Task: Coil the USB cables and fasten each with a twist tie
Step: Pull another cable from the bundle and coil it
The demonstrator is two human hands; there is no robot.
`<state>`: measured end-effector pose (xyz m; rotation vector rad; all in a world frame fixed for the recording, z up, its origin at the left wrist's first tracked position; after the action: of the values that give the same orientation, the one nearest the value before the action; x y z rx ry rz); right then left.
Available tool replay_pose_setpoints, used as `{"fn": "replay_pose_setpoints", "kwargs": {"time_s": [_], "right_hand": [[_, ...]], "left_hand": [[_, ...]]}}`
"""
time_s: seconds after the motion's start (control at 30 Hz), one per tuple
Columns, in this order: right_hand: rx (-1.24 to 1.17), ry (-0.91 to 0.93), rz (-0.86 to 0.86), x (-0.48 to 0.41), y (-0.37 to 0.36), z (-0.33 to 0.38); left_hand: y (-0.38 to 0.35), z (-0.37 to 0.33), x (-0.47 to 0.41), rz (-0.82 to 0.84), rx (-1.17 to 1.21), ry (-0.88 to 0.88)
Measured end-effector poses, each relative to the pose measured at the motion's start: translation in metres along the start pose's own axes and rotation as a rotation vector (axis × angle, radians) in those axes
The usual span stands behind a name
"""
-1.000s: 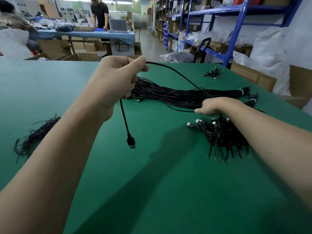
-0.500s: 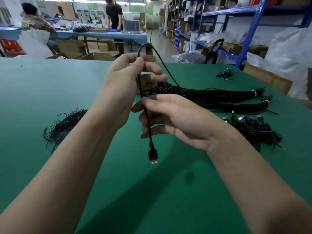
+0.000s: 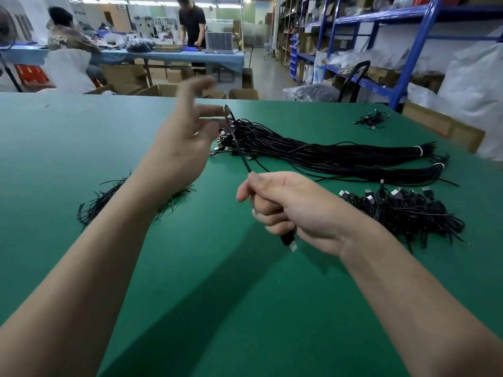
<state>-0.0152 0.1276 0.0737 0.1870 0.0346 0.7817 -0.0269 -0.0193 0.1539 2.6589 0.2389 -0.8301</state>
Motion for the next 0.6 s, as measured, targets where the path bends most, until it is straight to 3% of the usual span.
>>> {"fn": "replay_pose_setpoints", "kwargs": {"time_s": [0.07,0.33,0.47,0.6], "right_hand": [[-0.036,0.032,0.028,0.004,0.005,0.004],[0.057,0.014,0.105,0.003,0.005,0.013],[-0.073,0.131,0.104,0.002,0.01,0.034],[-0.3,0.242,0.044,0.005,0.032,0.052]], "left_hand": [[-0.01,-0.004,0.001,0.122,-0.172,-0.044],[-0.022,-0.016,0.009,0.088,-0.53,-0.224],[-0.026,-0.012,0.01,0.107,-0.357,-0.167],[-0.066,-0.004,0.023,0.23,-0.258,-0.082]]}}
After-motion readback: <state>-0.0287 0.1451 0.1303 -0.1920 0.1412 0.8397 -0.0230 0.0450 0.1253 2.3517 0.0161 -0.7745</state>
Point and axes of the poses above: each hand's wrist, its own x-axis away from the middle knuckle, its own y-axis out of the back of the hand, z = x × y, the point moved 8 cm from there along -x, towards the middle knuckle, and after that the axes turned 12 degrees about x, right-handed, at the moved point
